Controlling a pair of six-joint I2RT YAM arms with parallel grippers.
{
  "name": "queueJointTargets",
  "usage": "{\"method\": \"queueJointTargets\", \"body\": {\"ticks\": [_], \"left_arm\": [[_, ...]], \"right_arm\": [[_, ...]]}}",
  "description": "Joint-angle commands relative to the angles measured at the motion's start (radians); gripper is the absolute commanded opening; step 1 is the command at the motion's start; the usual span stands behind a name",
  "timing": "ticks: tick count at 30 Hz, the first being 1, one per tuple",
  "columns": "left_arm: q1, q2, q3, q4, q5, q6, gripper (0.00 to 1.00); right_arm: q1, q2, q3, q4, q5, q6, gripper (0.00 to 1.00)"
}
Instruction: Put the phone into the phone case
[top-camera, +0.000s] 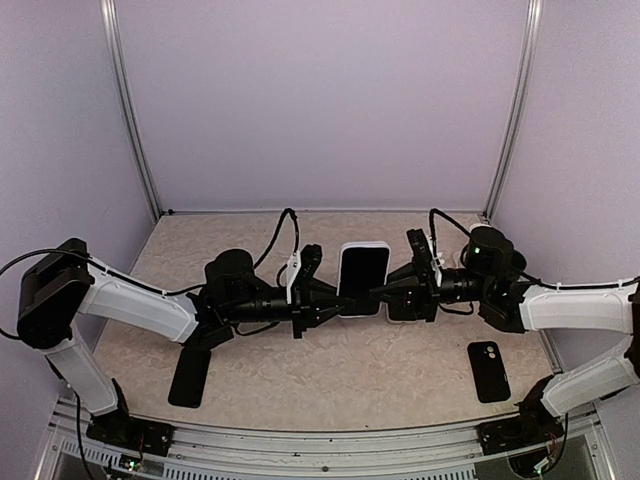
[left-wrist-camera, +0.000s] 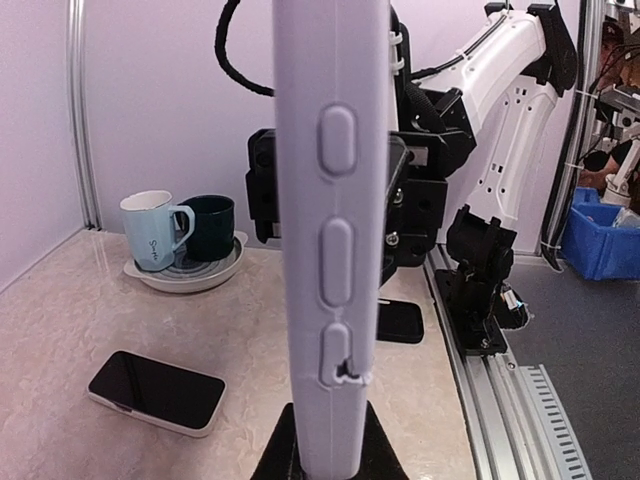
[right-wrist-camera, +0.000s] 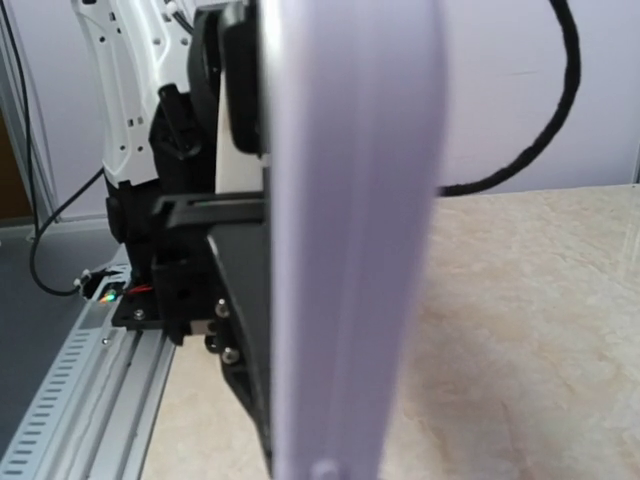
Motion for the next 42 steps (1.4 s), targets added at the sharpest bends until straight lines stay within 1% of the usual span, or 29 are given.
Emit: {"method": "queueJointTargets", "body": {"ticks": [1, 2, 3, 6, 7, 9, 10, 13, 16, 18, 19, 20, 23, 24, 26, 31, 32, 33, 34, 37, 39, 40, 42], "left_arm": [[-0.001, -0.015, -0.003, 0.023, -0.024, -0.029, 0.39], [-0.002, -0.015, 0.003, 0.023, -0.026, -0.033, 0.61], [-0.003, -0.005, 0.012, 0.025, -0.021, -0.033, 0.67], [-0.019, 0.027, 0.044, 0.052, -0.018, -0.040, 0.73], [-0.026, 0.048, 0.052, 0.082, -0.015, -0.043, 0.77], [-0.040, 0.077, 0.059, 0.163, -0.021, -0.048, 0.78], [-0.048, 0.088, 0.063, 0.212, -0.026, -0.052, 0.75], [-0.070, 0.141, 0.082, 0.367, -0.023, -0.102, 0.59], [-0.096, 0.214, 0.086, 0.531, -0.038, -0.141, 0.49], [-0.102, 0.254, 0.092, 0.622, -0.051, -0.181, 0.37], [-0.106, 0.268, 0.101, 0.641, -0.051, -0.195, 0.31], [-0.108, 0.275, 0.116, 0.635, -0.052, -0.198, 0.25], [-0.116, 0.290, 0.139, 0.603, -0.056, -0.183, 0.21], [-0.117, 0.292, 0.139, 0.603, -0.061, -0.182, 0.16], [-0.118, 0.298, 0.145, 0.580, -0.067, -0.178, 0.00], [-0.123, 0.302, 0.151, 0.537, -0.093, -0.156, 0.00], [-0.123, 0.304, 0.161, 0.520, -0.095, -0.152, 0.13], [-0.124, 0.306, 0.173, 0.498, -0.096, -0.149, 0.30], [-0.125, 0.308, 0.181, 0.483, -0.096, -0.146, 0.40], [-0.125, 0.309, 0.172, 0.493, -0.101, -0.135, 0.49], [-0.125, 0.293, 0.142, 0.488, -0.129, -0.119, 0.68], [-0.125, 0.279, 0.124, 0.470, -0.146, -0.107, 0.75], [-0.125, 0.254, 0.078, 0.421, -0.208, -0.097, 0.85]], "right_arm": [[0.004, -0.071, 0.032, 0.042, 0.003, -0.004, 0.00], [0.003, -0.078, 0.032, 0.043, 0.006, 0.000, 0.00], [0.004, -0.081, 0.032, 0.053, 0.008, 0.007, 0.00], [0.004, -0.087, 0.027, 0.110, 0.009, 0.036, 0.00], [0.005, -0.087, 0.024, 0.130, 0.011, 0.045, 0.00], [0.007, -0.086, 0.028, 0.152, 0.015, 0.054, 0.00], [0.008, -0.084, 0.032, 0.157, 0.016, 0.056, 0.00], [0.014, -0.078, 0.034, 0.196, 0.004, 0.077, 0.00], [0.017, -0.081, 0.044, 0.216, -0.002, 0.098, 0.00], [0.022, -0.083, 0.048, 0.215, 0.001, 0.094, 0.00], [0.025, -0.084, 0.048, 0.218, 0.002, 0.090, 0.00], [0.027, -0.084, 0.049, 0.216, 0.004, 0.091, 0.00], [0.031, -0.084, 0.052, 0.207, 0.008, 0.086, 0.00], [0.033, -0.086, 0.050, 0.206, 0.010, 0.084, 0.00], [0.034, -0.091, 0.048, 0.205, 0.015, 0.083, 0.00], [0.036, -0.093, 0.055, 0.195, 0.016, 0.069, 0.00], [0.036, -0.091, 0.057, 0.193, 0.014, 0.069, 0.00], [0.035, -0.089, 0.059, 0.191, 0.013, 0.069, 0.00], [0.035, -0.088, 0.060, 0.187, 0.012, 0.068, 0.00], [0.036, -0.093, 0.064, 0.158, 0.033, 0.066, 0.00], [0.034, -0.098, 0.091, 0.079, 0.088, 0.065, 0.00], [0.031, -0.096, 0.115, 0.014, 0.125, 0.057, 0.00], [0.024, -0.084, 0.171, -0.121, 0.208, 0.062, 0.00]]}}
